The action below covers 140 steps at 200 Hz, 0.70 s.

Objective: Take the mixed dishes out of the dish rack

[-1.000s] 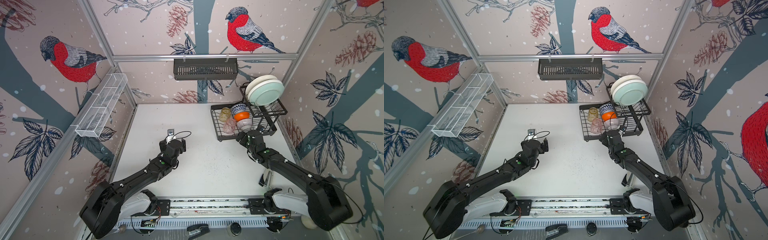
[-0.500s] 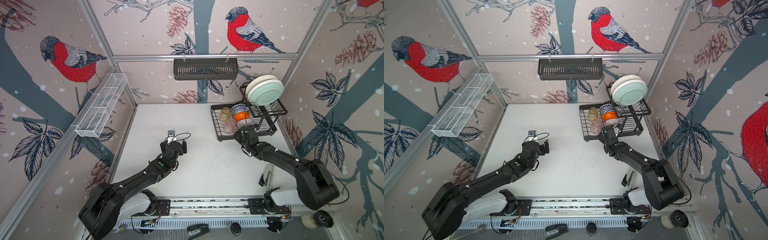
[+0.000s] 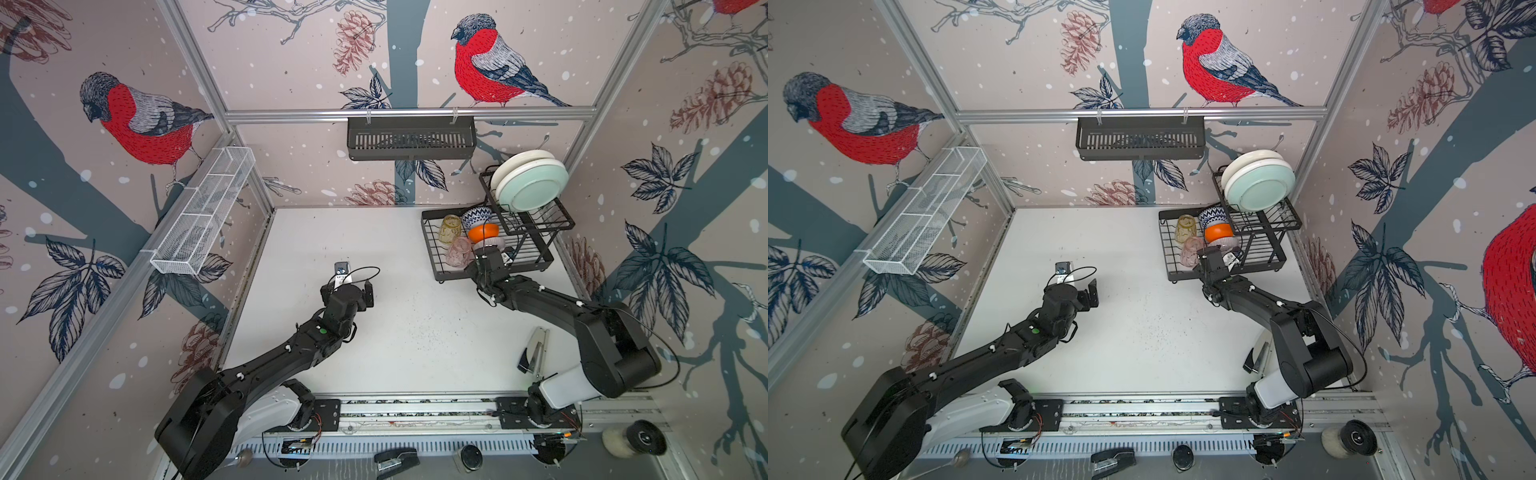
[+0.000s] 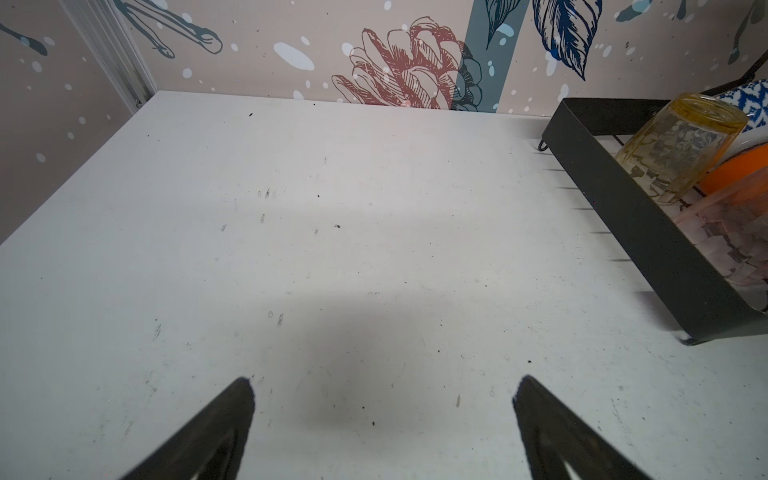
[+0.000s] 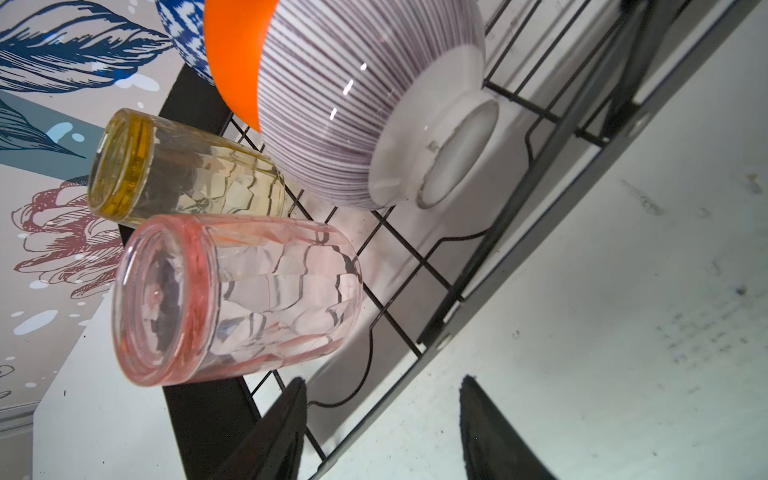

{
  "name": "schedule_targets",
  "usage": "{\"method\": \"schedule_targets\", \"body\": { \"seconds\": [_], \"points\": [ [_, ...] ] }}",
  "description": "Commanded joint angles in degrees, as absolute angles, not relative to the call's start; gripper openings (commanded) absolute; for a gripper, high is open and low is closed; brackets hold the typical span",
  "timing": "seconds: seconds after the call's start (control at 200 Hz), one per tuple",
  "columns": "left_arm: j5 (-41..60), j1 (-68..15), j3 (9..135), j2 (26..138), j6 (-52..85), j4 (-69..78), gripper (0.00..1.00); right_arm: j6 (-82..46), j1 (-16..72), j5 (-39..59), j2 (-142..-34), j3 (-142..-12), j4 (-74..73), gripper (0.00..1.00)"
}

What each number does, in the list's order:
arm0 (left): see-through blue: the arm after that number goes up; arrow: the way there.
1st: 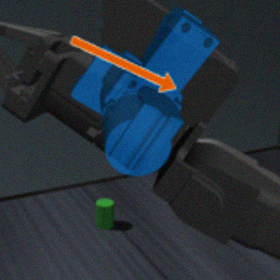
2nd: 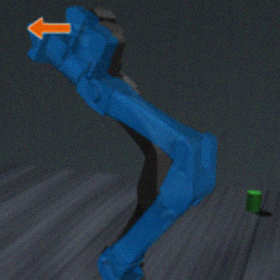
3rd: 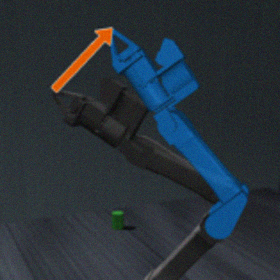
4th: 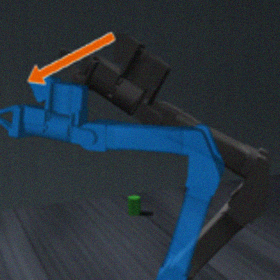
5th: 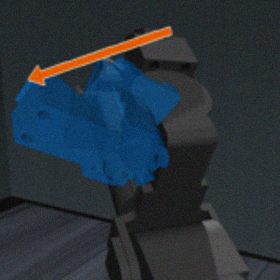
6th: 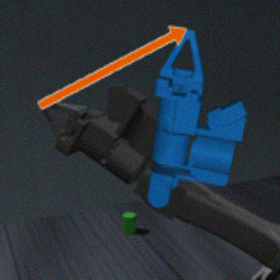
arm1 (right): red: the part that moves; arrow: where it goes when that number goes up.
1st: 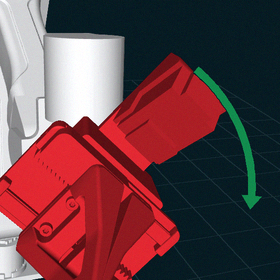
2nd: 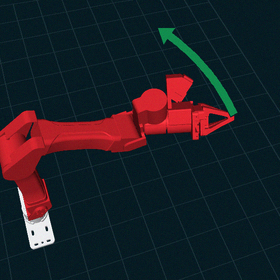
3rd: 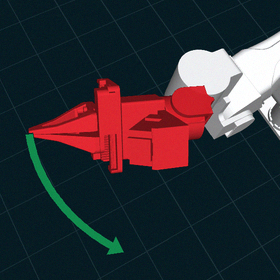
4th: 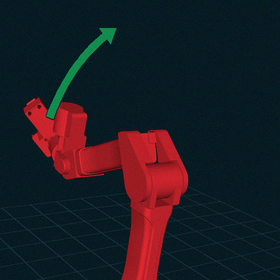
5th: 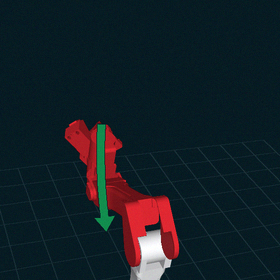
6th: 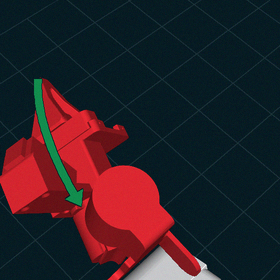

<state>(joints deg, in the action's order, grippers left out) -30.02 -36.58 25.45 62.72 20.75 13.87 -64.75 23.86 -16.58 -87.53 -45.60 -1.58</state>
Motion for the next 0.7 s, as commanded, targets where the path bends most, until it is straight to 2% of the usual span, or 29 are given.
{"method": "schedule_targets", "body": {
  "seconds": [0.0,0.42,0.535,0.695],
  "points": [
    [-29.89,-36.7,25.23,62.74,21.14,15.53,0.98,-66.82,23.82,-17.23,-88.56,-46.12,-0.79,0.55],
    [-30.24,-36.65,24.85,62.84,21.67,15.91,0.98,-66.23,23.75,-16.03,-94.64,-48.31,-0.34,0.49],
    [-30.45,-36.65,24.77,63.01,21.79,15.91,0.97,-66.39,23.89,-15.16,-95.68,-48.31,-0.18,0.39],
    [-30.58,-36.65,24.75,63.35,22.14,15.91,0.98,-66.98,24.69,-14.69,-96.42,-46.99,0.0,0.31]
  ]
}}
